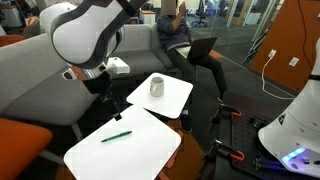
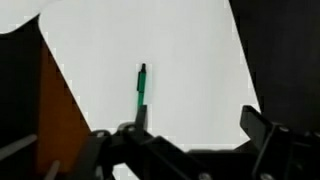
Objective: Put the pen inside the mug cup
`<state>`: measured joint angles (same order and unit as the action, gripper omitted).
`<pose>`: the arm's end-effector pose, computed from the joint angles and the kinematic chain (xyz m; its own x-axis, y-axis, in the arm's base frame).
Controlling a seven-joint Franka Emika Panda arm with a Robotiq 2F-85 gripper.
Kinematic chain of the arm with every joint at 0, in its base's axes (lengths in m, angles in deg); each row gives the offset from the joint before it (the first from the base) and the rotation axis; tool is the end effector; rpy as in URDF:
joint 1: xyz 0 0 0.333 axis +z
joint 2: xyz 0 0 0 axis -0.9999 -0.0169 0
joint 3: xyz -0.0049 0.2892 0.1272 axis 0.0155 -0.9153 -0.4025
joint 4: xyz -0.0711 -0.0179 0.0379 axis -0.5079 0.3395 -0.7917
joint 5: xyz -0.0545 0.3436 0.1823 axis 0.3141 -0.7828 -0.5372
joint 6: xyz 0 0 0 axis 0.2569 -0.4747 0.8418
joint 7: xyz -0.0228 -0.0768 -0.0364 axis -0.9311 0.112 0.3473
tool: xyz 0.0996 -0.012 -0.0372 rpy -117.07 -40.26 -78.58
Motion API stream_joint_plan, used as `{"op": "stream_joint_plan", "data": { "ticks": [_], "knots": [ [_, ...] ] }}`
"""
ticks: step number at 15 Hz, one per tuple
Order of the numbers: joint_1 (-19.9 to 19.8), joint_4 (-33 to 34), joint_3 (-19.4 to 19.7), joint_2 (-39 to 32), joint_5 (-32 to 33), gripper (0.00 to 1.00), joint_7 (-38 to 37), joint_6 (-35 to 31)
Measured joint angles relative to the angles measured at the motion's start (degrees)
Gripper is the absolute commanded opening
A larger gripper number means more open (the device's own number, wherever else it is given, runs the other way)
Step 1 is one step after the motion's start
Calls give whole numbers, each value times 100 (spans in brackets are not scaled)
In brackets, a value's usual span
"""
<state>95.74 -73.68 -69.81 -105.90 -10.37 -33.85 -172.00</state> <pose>0.6309 0.1712 0.1952 0.5465 0.8104 -0.2111 0.7903 -0.5824 -0.1903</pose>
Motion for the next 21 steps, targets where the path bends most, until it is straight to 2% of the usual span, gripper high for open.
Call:
{"op": "stream_joint_plan", "data": {
  "ticks": [3,7,10,13,19,20,21],
  "knots": [
    [6,-121,-2,-56,435,100,87,-581],
    [-19,-585,-25,-470,767,100,325,-2375],
    [-162,-678,-189,-923,751,100,325,-3269],
    [-307,-656,-307,-1260,750,100,321,-3586],
    [-380,-167,-244,-1747,756,99,225,-3622],
    [-404,-57,-245,-1827,756,75,225,-3621],
    [-427,50,-246,-1908,755,74,225,-3616]
  ]
}}
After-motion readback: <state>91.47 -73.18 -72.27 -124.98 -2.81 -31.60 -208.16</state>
